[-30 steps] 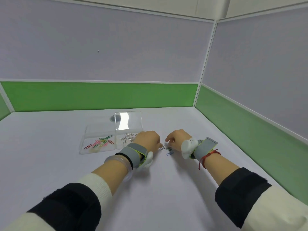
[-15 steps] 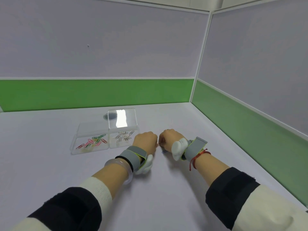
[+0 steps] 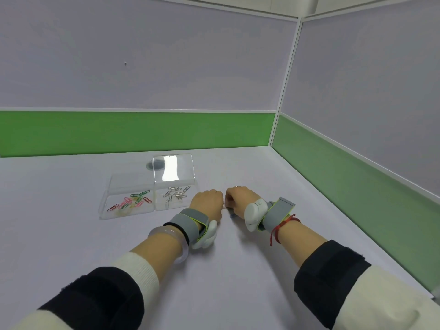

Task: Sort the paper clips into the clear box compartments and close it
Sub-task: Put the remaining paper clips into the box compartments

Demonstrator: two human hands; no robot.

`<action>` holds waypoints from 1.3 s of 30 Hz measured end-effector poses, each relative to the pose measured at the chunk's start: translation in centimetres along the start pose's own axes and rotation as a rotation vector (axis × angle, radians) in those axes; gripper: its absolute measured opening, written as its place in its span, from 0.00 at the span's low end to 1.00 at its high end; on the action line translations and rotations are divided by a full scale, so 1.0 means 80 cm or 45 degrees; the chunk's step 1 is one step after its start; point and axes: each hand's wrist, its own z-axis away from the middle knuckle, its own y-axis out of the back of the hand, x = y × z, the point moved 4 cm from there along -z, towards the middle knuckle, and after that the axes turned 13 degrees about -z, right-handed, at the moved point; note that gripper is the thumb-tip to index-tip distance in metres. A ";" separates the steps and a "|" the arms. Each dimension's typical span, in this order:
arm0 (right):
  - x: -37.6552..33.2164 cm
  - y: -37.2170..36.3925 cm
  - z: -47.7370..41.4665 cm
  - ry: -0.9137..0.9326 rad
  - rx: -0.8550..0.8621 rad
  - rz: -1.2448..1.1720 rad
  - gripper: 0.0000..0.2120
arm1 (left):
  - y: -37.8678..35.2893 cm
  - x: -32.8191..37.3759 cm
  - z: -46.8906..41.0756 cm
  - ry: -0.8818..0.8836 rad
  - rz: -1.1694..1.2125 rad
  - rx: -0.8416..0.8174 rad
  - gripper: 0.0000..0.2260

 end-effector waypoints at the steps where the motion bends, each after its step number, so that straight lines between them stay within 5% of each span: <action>1: 0.000 0.001 0.001 0.012 0.014 -0.005 0.10 | 0.000 0.000 0.000 -0.006 -0.013 0.001 0.12; 18: -0.067 0.013 -0.005 0.214 0.115 -0.161 0.13 | 0.023 -0.070 0.014 0.003 -0.088 0.110 0.14; 39: -0.110 0.003 -0.031 0.262 0.238 -0.572 0.15 | 0.028 -0.160 0.028 0.228 0.309 0.168 0.14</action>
